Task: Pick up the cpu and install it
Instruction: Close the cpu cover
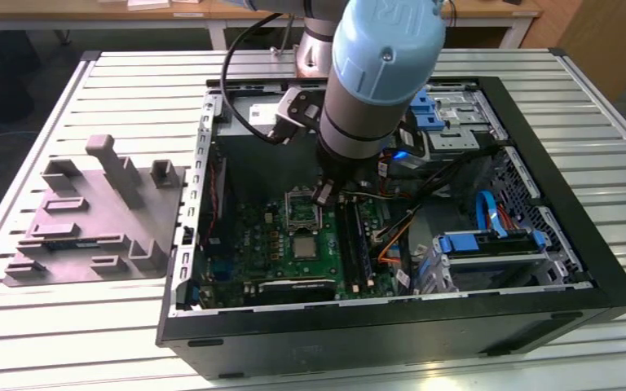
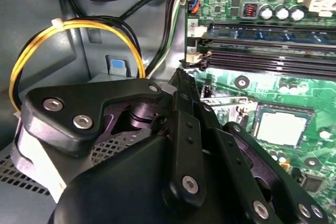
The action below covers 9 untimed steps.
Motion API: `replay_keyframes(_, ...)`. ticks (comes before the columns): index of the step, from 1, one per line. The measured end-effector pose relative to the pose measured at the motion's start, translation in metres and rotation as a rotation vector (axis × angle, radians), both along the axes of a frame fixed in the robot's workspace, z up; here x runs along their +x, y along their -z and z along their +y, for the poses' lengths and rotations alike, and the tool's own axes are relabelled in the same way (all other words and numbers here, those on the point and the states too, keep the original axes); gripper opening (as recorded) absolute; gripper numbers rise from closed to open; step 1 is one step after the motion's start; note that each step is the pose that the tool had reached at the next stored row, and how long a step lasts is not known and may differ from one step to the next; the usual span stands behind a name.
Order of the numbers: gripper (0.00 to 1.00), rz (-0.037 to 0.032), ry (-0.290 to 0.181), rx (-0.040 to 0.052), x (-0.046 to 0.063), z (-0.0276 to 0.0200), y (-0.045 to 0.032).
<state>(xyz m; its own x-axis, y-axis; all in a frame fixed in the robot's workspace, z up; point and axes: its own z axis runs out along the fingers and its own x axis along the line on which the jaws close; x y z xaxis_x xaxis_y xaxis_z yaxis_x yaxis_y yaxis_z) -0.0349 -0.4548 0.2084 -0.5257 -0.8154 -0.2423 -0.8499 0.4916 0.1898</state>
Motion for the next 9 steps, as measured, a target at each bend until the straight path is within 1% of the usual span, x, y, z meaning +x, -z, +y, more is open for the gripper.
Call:
replay_keyframes(2, 0.11, 0.0, 0.0, 0.0053, 0.0, 0.0001, 0.003)
replay_keyframes(3, 0.11, 0.0, 0.0, 0.0063, -0.0001, 0.0, 0.0042)
replay_keyframes(5, 0.11, 0.0001, 0.0, 0.0071, -0.0003, 0.0, 0.0064)
replay_keyframes(9, 0.11, 0.0, 0.0, 0.0079, -0.002, 0.0003, 0.0081)
